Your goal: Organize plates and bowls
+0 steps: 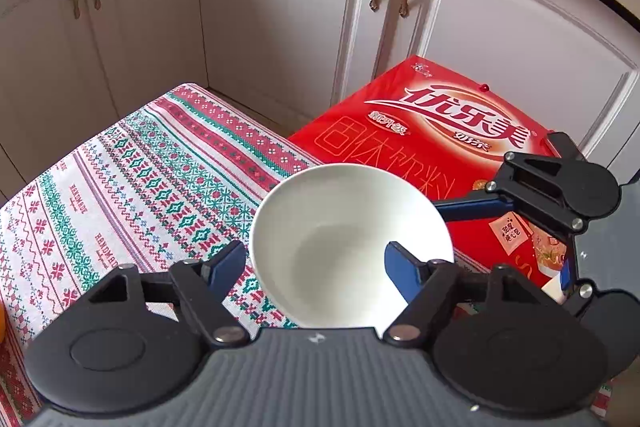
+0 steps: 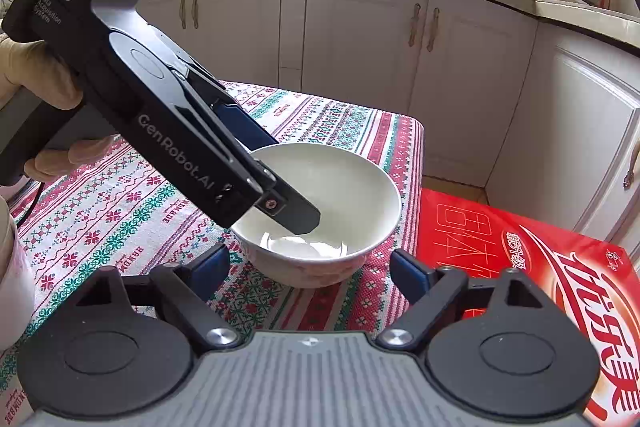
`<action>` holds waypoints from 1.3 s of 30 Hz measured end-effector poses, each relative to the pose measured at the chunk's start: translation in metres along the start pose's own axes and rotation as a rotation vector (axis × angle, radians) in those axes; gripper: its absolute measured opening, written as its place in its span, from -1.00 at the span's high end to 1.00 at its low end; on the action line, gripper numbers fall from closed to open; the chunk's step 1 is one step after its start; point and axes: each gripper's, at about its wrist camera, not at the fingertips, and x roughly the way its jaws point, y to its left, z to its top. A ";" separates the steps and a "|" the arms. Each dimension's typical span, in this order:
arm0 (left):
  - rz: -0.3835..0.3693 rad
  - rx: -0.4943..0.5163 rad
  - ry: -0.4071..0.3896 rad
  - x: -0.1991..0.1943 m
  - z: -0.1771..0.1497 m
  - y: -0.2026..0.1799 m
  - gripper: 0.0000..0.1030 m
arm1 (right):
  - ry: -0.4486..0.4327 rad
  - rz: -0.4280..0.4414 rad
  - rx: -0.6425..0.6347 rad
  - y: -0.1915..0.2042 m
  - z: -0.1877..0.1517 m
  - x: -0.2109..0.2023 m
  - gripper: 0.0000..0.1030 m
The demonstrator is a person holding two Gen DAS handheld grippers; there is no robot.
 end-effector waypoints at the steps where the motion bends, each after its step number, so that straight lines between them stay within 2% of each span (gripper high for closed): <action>1: 0.000 0.000 0.001 0.001 0.001 0.001 -0.42 | -0.002 0.001 -0.002 0.000 0.000 0.000 -0.71; 6: -0.012 -0.002 0.006 0.006 0.004 0.004 -0.39 | -0.011 0.003 -0.006 0.001 0.002 0.002 -0.66; 9: -0.020 -0.004 0.011 0.009 0.004 0.005 -0.25 | -0.013 0.000 -0.011 0.001 0.002 0.003 -0.65; 22: -0.024 -0.015 0.017 0.005 0.003 0.002 -0.24 | -0.007 0.000 -0.007 0.003 0.004 -0.001 -0.64; 30: -0.022 -0.018 -0.001 -0.022 -0.003 -0.008 -0.25 | -0.019 0.007 -0.016 0.016 0.010 -0.024 -0.64; 39: -0.006 -0.021 -0.036 -0.071 -0.019 -0.028 -0.25 | -0.030 0.029 -0.030 0.043 0.012 -0.063 -0.64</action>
